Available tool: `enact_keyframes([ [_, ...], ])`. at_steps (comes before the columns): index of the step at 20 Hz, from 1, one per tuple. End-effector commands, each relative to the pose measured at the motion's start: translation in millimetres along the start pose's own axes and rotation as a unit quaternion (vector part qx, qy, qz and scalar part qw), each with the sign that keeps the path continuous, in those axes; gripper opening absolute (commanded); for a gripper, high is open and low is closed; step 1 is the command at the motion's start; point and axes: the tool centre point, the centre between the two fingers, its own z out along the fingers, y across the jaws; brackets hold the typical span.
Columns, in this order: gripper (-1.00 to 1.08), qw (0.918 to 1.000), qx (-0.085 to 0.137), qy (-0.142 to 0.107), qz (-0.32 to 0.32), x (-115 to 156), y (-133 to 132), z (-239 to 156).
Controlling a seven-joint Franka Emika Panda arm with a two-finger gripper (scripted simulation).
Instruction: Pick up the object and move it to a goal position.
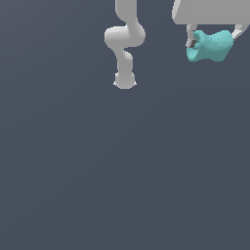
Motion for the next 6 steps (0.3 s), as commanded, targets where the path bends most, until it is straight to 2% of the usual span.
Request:
enact_keyframes([
  [1, -1.00, 1.0000, 0.000, 0.000, 0.000, 0.0, -2.6, -4.7],
  [6, -1.00, 1.0000, 0.000, 0.000, 0.000, 0.4, -4.1, -7.3],
])
